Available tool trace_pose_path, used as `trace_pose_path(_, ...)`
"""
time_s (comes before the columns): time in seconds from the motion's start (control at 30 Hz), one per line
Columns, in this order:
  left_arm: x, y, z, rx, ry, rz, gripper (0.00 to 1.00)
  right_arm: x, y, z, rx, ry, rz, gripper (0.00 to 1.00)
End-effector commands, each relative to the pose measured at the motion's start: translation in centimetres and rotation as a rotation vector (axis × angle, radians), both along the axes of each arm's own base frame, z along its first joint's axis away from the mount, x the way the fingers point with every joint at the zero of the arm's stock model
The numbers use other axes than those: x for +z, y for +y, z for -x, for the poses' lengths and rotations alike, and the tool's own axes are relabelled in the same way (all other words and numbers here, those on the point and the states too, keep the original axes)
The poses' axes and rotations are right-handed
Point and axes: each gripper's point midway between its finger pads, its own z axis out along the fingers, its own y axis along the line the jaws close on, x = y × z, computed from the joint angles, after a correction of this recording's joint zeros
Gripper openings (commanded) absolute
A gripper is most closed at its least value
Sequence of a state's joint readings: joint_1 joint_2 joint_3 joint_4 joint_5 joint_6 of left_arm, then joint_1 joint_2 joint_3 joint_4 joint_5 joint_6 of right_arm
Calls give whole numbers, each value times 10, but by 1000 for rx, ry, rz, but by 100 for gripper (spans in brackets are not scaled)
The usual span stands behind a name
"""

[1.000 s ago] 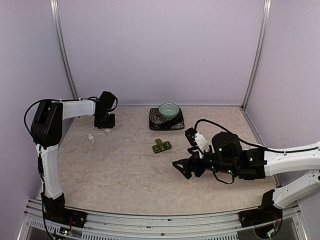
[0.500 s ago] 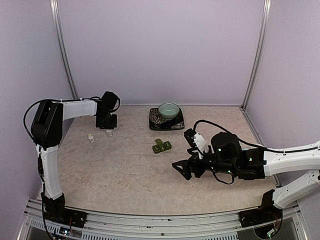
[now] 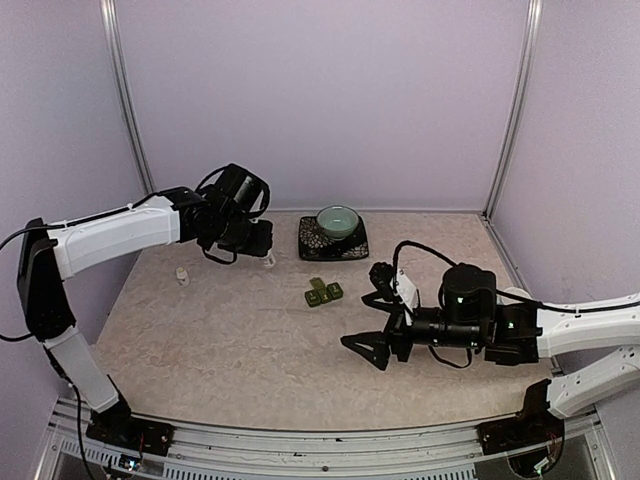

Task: Sort the pills into containers
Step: Pass from the left arm to the right

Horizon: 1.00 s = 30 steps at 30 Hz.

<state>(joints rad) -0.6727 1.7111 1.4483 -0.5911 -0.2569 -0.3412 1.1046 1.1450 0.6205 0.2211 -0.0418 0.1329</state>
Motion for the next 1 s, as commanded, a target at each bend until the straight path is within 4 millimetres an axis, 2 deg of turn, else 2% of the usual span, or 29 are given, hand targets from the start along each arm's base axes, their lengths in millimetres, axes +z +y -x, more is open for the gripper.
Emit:
trace_pose_path(0.0, 18, -50, 53, -195, 9, 84, 16, 29, 2, 13, 101, -138, -130, 100)
trace_pose_path(0.13, 52, -95, 103, -363, -35, 161, 16, 39, 0, 27, 170, -233, -206, 100)
trace_pose_path(0.23, 79, -121, 143, -482, -72, 238, 16, 48, -3, 40, 230, -264, -273, 100)
trace_pose_path(0.43, 124, -153, 201, -648, -129, 411, 16, 69, -14, 50, 240, -291, -435, 100)
trace_pose_path(0.57, 137, -168, 226, -720, -137, 447, 16, 80, -24, 54, 235, -321, -517, 100)
trace_pose_path(0.77, 139, -183, 254, -830, -161, 390, 16, 84, -13, 65, 352, -237, -508, 100)
trace_pose_path(0.97, 162, -192, 285, -941, -232, 452, 16, 87, -14, 75, 430, -151, -545, 99)
